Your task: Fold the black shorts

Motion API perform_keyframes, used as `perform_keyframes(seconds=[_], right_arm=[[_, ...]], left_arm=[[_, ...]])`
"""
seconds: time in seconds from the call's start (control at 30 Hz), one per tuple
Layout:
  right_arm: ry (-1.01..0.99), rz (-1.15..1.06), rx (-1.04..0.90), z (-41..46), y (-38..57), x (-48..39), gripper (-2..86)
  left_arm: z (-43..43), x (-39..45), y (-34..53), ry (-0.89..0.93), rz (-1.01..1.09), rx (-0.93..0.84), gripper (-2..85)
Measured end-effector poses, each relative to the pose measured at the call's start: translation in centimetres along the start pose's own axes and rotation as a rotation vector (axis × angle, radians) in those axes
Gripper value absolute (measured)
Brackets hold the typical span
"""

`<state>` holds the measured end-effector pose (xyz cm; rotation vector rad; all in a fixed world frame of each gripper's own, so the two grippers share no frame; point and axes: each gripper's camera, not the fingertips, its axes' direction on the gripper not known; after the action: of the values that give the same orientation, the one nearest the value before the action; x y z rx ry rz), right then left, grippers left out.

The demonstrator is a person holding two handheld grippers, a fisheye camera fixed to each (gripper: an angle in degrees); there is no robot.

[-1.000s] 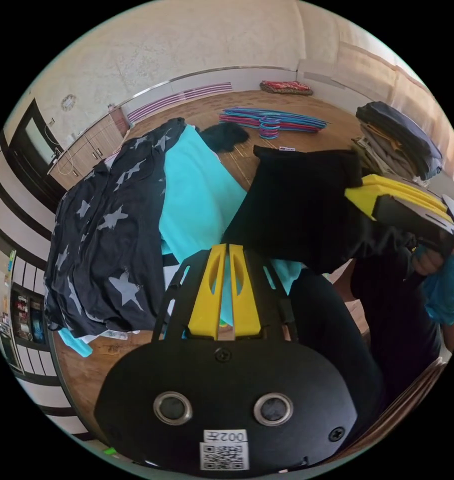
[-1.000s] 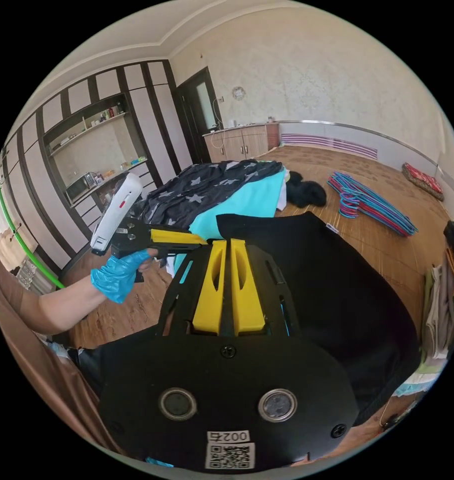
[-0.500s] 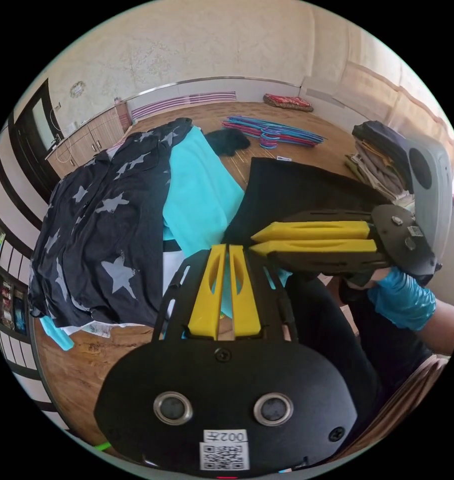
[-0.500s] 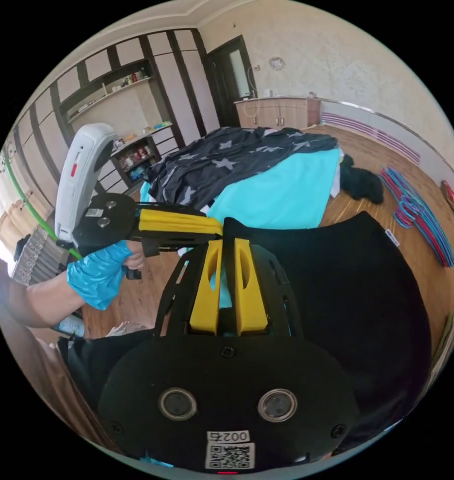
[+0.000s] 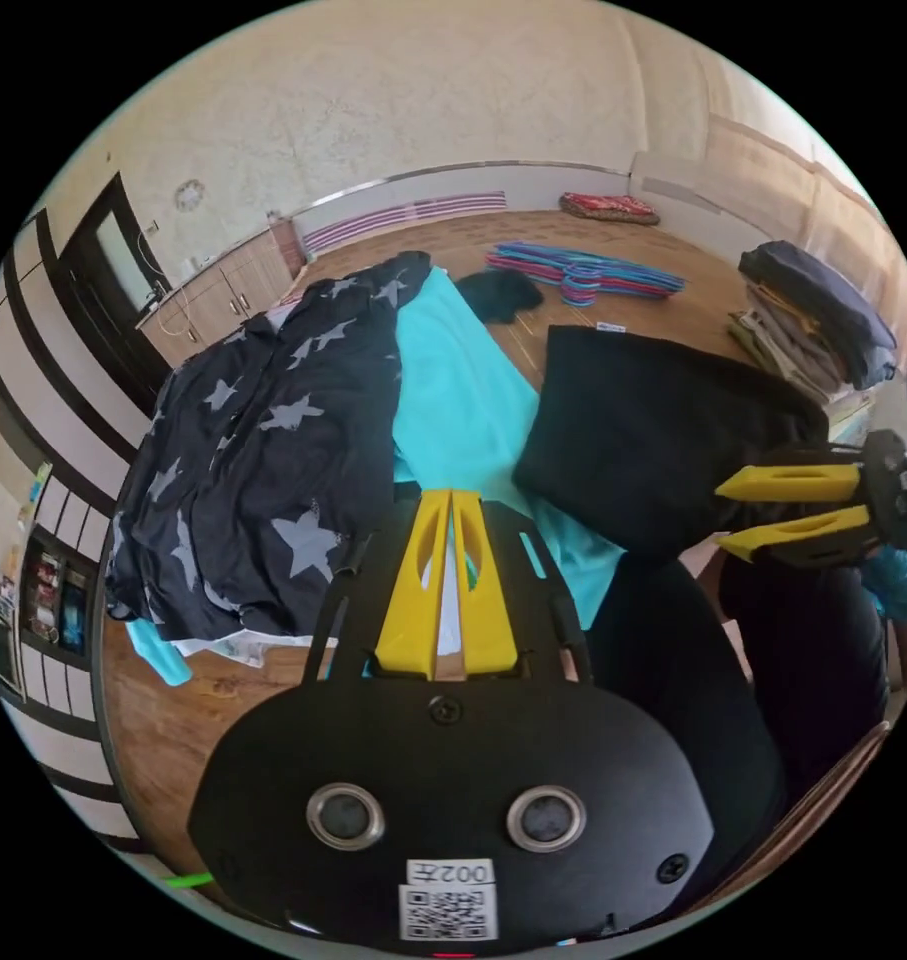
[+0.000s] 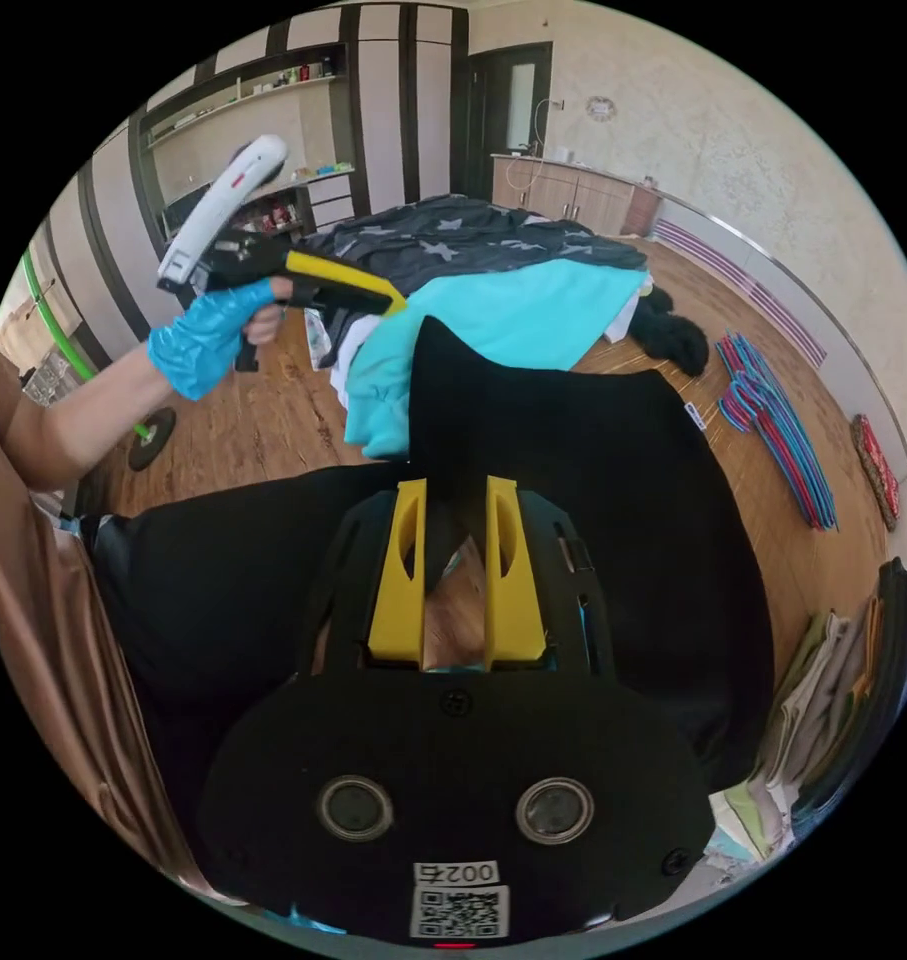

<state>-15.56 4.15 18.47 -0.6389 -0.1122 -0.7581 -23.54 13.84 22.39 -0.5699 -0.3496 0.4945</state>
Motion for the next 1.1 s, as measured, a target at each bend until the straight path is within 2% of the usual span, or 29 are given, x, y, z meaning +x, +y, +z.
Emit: perform_keyframes(seconds=[0.2, 0.4, 0.47, 0.53, 0.73, 0.9, 1.03, 1.1], right_arm=[[0.074, -0.033, -0.052, 2.5, 1.2, -0.9, 9.5], [0.089, -0.066, -0.104, 4.1, 3.4, -1.1, 9.3], [0.073, -0.073, -0.113, 4.2, 4.4, -0.8, 9.2], [0.061, -0.062, -0.105, 3.8, 5.6, -0.3, 9.1], [0.148, 0.083, -0.041, -0.6, 12.7, 2.7, 9.1], [0.345, 0.364, -0.015, -5.3, 23.9, 7.7, 10.3], [0.333, 0.466, -0.059, -5.7, 31.0, 10.0, 13.2], [0.254, 0.530, -0.020, -5.3, 35.0, 11.2, 14.5]], left_arm=[[-1.9, 0.1, -1.3, 0.158, 0.029, 0.011, -0.9], [-1.9, 4.9, -4.0, 0.272, 0.239, 0.036, 1.1], [-0.7, 6.3, -4.7, 0.269, 0.290, 0.003, 1.5], [1.5, 7.5, -5.2, 0.184, 0.316, -0.104, 1.4], [2.2, 7.4, -6.3, 0.172, 0.213, -0.164, -1.2], [0.8, 9.4, -8.1, 0.111, 0.243, -0.188, -1.3], [-2.2, 10.8, -9.4, 0.112, 0.253, -0.153, 0.5], [-3.8, 11.7, -9.9, 0.152, 0.295, -0.121, 2.3]])
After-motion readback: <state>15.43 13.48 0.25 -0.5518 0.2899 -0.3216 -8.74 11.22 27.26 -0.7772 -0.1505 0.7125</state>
